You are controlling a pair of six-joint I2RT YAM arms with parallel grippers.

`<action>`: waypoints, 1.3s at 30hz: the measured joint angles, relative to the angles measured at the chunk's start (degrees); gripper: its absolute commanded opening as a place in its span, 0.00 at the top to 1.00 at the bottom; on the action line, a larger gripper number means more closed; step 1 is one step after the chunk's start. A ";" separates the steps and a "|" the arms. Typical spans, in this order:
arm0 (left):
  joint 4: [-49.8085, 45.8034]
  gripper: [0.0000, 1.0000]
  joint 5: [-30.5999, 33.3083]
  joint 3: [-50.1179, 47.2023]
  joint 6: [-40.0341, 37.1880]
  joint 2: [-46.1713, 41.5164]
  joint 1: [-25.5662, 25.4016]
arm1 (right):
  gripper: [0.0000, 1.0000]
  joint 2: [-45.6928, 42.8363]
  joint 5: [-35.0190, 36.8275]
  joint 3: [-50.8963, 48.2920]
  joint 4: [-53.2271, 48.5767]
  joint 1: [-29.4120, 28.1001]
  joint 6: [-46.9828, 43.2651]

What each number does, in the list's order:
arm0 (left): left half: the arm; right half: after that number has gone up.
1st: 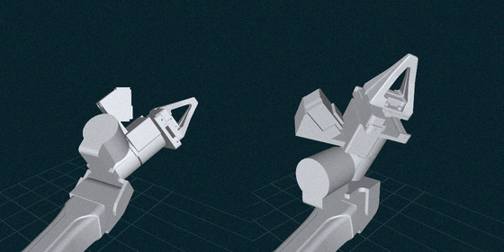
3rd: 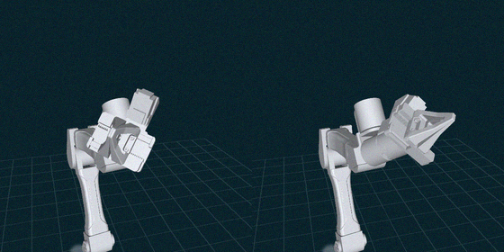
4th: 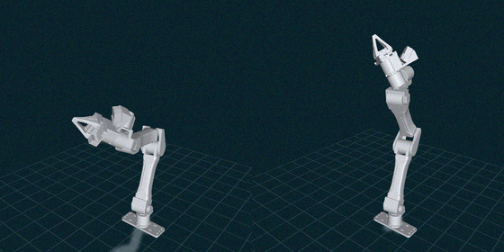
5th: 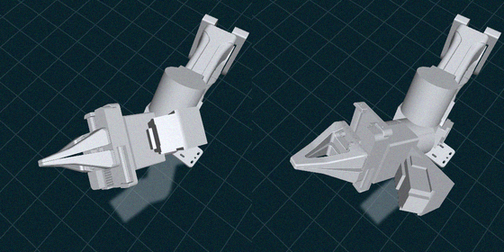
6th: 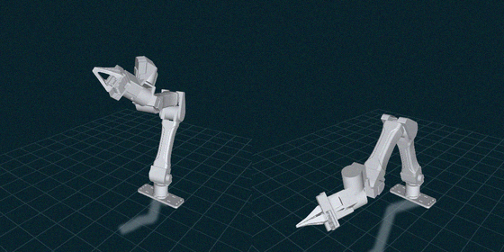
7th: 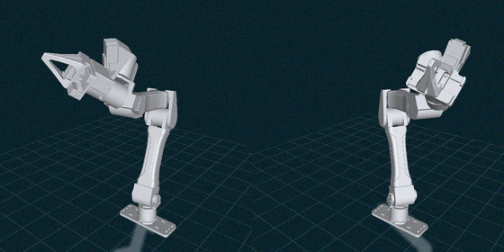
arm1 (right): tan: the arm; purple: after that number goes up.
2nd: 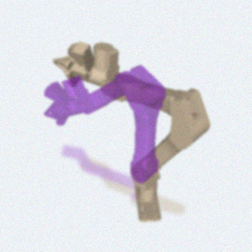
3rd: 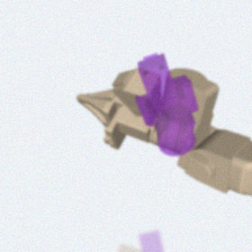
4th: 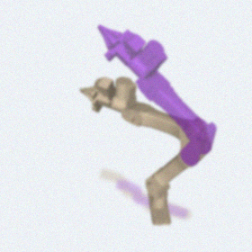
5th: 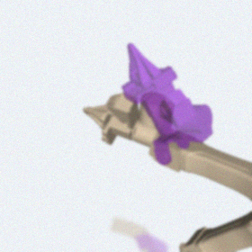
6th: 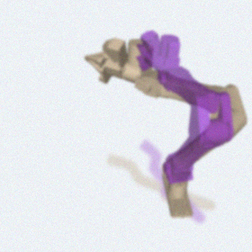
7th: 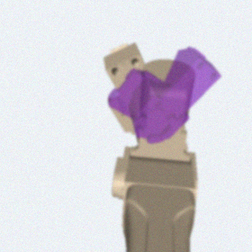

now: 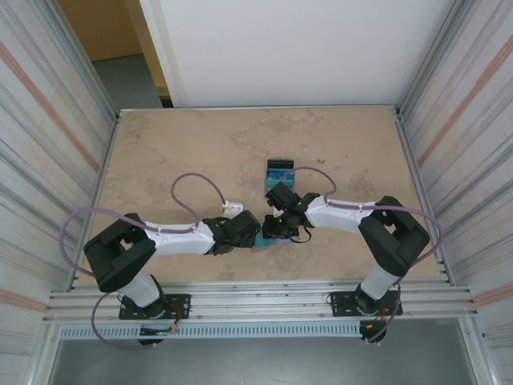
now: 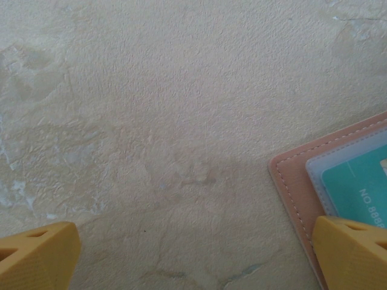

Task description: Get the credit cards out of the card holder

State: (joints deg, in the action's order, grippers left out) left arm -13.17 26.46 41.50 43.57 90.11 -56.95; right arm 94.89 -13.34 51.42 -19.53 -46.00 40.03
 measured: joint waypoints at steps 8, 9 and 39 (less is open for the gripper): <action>-0.02 0.01 0.09 0.00 0.00 0.00 0.00 | 0.76 -0.13 0.02 -0.33 0.02 0.26 0.02; -0.02 0.01 0.11 0.00 0.00 0.00 0.00 | 0.76 -0.13 0.00 -0.33 0.02 0.26 0.02; -0.02 0.01 0.50 0.50 -0.09 0.85 0.00 | 0.75 -2.60 -13.20 -10.08 15.69 5.64 4.59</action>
State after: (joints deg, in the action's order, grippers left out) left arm -13.19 26.96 42.00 43.48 90.96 -56.95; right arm 92.29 -26.55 41.34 -3.84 -40.36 44.62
